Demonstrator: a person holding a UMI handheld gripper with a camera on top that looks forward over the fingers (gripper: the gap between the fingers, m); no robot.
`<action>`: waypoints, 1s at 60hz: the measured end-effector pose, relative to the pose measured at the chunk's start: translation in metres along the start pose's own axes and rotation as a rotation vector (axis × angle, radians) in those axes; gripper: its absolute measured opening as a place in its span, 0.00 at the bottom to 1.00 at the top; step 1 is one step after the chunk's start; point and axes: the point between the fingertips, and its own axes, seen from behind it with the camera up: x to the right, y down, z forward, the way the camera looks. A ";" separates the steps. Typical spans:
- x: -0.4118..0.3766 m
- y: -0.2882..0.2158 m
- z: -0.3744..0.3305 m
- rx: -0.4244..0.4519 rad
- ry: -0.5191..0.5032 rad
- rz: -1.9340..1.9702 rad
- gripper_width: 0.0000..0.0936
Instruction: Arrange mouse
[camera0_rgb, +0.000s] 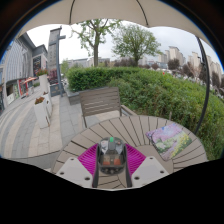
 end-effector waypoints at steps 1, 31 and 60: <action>0.009 -0.016 0.002 0.018 0.008 -0.007 0.40; 0.327 0.004 0.164 -0.082 0.282 0.040 0.39; 0.323 0.022 0.075 -0.238 0.225 0.083 0.91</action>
